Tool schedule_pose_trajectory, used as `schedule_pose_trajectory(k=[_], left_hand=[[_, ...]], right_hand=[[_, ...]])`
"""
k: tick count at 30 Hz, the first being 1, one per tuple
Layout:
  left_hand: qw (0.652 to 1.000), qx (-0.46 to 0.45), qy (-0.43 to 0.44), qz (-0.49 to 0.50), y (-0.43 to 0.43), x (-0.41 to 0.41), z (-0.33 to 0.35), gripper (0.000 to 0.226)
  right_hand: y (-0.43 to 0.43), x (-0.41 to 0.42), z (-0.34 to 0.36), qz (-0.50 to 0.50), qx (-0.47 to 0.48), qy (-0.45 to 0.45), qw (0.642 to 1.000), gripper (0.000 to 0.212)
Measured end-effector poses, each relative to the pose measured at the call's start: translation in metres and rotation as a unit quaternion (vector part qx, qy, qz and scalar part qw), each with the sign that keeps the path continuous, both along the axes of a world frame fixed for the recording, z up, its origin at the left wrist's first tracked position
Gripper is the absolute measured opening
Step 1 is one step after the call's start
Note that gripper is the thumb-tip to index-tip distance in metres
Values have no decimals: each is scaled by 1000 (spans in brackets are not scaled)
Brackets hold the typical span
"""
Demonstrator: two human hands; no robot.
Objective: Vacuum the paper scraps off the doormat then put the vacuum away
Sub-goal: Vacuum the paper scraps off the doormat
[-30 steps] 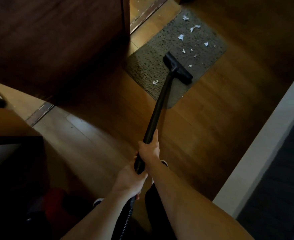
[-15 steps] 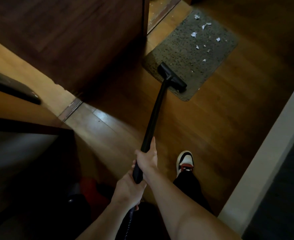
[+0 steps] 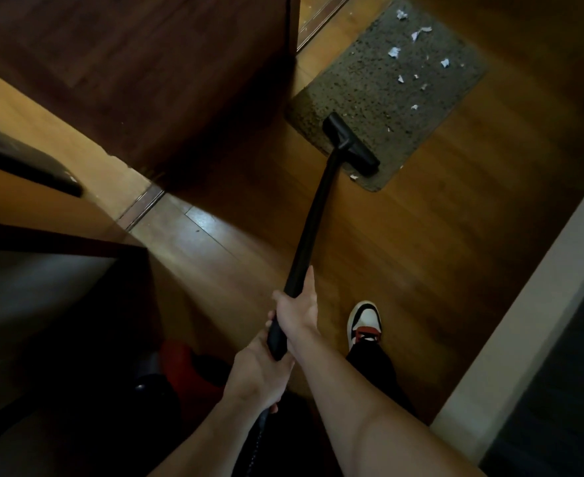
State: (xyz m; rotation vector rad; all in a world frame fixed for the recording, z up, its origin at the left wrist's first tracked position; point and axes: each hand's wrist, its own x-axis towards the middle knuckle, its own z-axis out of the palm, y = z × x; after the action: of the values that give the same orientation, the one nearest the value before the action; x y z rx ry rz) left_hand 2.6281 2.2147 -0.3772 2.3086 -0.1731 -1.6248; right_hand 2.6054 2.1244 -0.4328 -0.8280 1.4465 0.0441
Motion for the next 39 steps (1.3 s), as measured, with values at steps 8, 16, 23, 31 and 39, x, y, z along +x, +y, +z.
schedule_pose_trajectory(k=[8, 16, 23, 31, 39], left_hand=[[1000, 19, 0, 0, -85, -23, -13, 32], [999, 7, 29, 30, -162, -33, -20, 30], [998, -28, 37, 46, -187, -49, -15, 19], [1000, -6, 21, 18, -139, -61, -17, 23], [1000, -2, -2, -2, -41, -60, 1, 18]], right_hand=[[-85, -22, -20, 10, 3, 8, 1000, 91], [-168, -35, -27, 25, -27, 2, 999, 91], [-193, -49, -27, 43, -28, -3, 999, 91], [-143, -61, -24, 27, -11, 10, 1000, 93], [-42, -59, 1, 9, 8, 1, 1000, 91]])
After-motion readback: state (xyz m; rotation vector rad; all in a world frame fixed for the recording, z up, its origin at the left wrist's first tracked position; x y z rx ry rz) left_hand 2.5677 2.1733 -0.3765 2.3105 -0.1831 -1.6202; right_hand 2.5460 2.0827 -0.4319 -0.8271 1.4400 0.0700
